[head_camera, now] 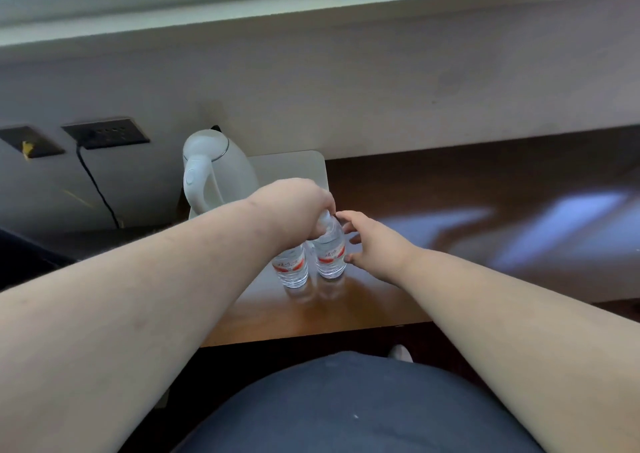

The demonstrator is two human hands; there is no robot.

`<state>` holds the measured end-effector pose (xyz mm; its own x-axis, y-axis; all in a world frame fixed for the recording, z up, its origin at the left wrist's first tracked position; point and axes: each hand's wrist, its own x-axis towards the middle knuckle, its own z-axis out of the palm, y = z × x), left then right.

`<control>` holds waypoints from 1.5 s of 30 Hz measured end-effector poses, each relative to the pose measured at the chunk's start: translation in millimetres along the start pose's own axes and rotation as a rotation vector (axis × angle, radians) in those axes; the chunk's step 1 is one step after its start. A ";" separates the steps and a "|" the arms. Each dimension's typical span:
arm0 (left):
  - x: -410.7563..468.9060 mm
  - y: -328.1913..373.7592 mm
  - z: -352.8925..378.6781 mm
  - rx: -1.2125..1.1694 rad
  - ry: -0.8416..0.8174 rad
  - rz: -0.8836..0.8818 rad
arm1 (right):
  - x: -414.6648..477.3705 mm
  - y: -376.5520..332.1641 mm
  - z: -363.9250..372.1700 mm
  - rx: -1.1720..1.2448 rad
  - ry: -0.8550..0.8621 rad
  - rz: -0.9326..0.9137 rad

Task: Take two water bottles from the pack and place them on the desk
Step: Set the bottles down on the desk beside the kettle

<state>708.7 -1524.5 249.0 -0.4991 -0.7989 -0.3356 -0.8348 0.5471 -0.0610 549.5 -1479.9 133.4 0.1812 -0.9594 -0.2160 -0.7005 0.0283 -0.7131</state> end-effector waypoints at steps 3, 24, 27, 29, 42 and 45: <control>-3.3 -1.4 -9.8 -0.014 -0.005 0.048 | 0.8 -5.7 -5.4 -0.003 -0.031 -0.030; 5.8 -31.2 43.1 -0.137 0.078 0.207 | 11.1 -26.2 17.0 -0.120 -0.059 -0.060; -13.6 -43.6 67.9 -0.502 0.315 0.109 | 12.1 -21.7 17.6 -0.034 -0.066 0.031; -32.2 -51.2 95.6 -0.796 0.536 -0.138 | 12.7 -19.5 18.1 0.031 -0.065 0.026; -22.9 -65.9 134.9 -0.760 0.249 -0.255 | 17.8 -31.3 13.6 0.156 -0.103 0.005; -19.4 -72.8 125.5 -0.767 0.234 -0.223 | 22.7 -37.2 4.1 0.151 -0.114 0.030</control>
<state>808.3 -1517.5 142.0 -0.2677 -0.9460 -0.1826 -0.8043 0.1151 0.5830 582.5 -1501.6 152.3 0.2450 -0.9198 -0.3065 -0.5968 0.1061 -0.7953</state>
